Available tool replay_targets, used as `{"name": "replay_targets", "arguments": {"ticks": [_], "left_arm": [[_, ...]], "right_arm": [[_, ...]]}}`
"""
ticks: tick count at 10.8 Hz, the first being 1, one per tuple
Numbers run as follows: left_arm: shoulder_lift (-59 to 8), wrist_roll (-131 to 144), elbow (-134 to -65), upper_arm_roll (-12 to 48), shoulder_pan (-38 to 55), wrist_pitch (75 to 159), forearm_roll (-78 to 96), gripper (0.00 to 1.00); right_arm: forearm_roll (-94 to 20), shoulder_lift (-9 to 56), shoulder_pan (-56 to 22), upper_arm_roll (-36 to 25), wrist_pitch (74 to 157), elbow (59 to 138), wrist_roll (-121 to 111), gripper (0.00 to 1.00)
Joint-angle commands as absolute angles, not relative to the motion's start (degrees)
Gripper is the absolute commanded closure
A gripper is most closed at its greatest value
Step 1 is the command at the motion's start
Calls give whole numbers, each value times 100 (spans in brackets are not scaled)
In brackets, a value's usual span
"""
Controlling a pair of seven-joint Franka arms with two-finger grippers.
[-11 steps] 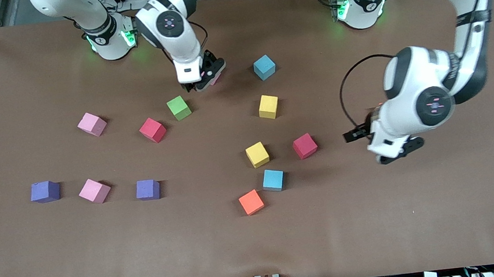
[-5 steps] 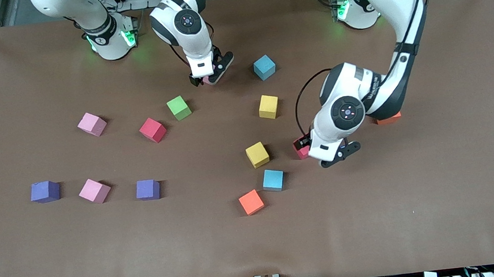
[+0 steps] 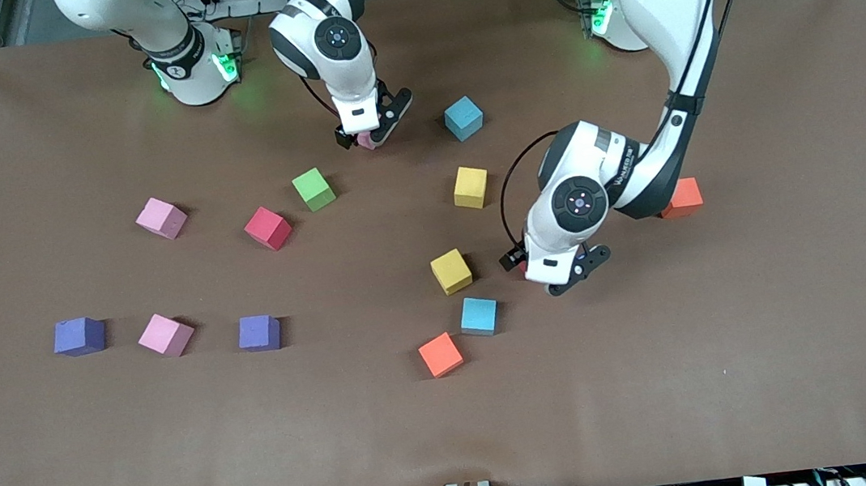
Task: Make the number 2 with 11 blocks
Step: 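Grasp the pink block with the right gripper while the left gripper grasps the red block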
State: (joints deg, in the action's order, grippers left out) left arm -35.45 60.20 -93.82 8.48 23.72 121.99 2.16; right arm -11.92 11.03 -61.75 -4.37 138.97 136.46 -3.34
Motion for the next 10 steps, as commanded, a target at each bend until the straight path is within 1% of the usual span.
{"name": "replay_targets", "arguments": {"ticks": [1, 3, 6, 8, 10], "left_arm": [[-3542, 6135, -9631, 800, 2356, 12663, -130, 0], [-3542, 6135, -9799, 791, 2364, 12840, -255, 0], [-3419, 6196, -10177, 800, 2303, 13393, -246, 0], [-3436, 6389, -10248, 782, 2355, 13622, -255, 0], [-3445, 6416, -10248, 773, 2364, 13658, -255, 0]], "right_arm": [[-1274, 1151, -6310, -466, 13939, 13676, -448, 0], [-1274, 1204, -6319, -466, 13939, 13667, -448, 0], [-1283, 1274, -6354, -378, 14009, 13649, -448, 0], [-1283, 1344, -6363, -360, 14053, 13641, -457, 0], [-1274, 1467, -6398, -360, 14298, 13641, -544, 0]]}}
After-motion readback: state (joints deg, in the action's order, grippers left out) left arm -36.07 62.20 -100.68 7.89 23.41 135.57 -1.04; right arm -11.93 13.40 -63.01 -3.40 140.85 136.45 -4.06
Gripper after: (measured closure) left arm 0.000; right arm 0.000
